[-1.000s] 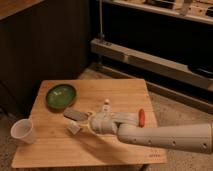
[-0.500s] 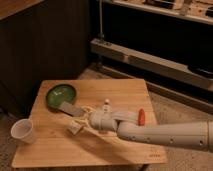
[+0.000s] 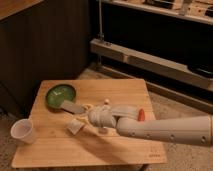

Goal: Place the eraser on the white sponge

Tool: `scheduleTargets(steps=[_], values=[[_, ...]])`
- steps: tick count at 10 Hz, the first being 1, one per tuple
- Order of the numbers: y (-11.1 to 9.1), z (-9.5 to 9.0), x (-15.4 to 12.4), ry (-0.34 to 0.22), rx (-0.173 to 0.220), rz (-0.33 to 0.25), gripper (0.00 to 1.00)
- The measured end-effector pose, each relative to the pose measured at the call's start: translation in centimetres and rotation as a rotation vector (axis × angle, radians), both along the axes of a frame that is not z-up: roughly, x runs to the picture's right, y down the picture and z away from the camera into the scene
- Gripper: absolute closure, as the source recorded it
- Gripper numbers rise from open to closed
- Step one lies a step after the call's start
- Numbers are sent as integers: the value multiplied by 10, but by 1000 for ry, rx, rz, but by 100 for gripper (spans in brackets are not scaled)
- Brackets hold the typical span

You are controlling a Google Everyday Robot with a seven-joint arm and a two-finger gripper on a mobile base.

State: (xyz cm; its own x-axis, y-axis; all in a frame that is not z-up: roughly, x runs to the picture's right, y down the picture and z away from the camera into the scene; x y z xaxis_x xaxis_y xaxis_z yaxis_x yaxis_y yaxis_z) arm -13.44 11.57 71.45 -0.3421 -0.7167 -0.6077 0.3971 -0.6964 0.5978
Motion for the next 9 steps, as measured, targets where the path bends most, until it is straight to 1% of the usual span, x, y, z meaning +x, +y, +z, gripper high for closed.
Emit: scheduleTargets(steps=[1,4,5,6,8,9], values=[[0,1,2,4,-1,4,100],[-3,-2,-1,-22,6,15,100],[-4,-1,1,-16,4,12,100],[-3,0,0,2,-2,-6,100],[-1,3,-1,56,-17,-47,100],[-1,5,2,93,-19,-65,100]])
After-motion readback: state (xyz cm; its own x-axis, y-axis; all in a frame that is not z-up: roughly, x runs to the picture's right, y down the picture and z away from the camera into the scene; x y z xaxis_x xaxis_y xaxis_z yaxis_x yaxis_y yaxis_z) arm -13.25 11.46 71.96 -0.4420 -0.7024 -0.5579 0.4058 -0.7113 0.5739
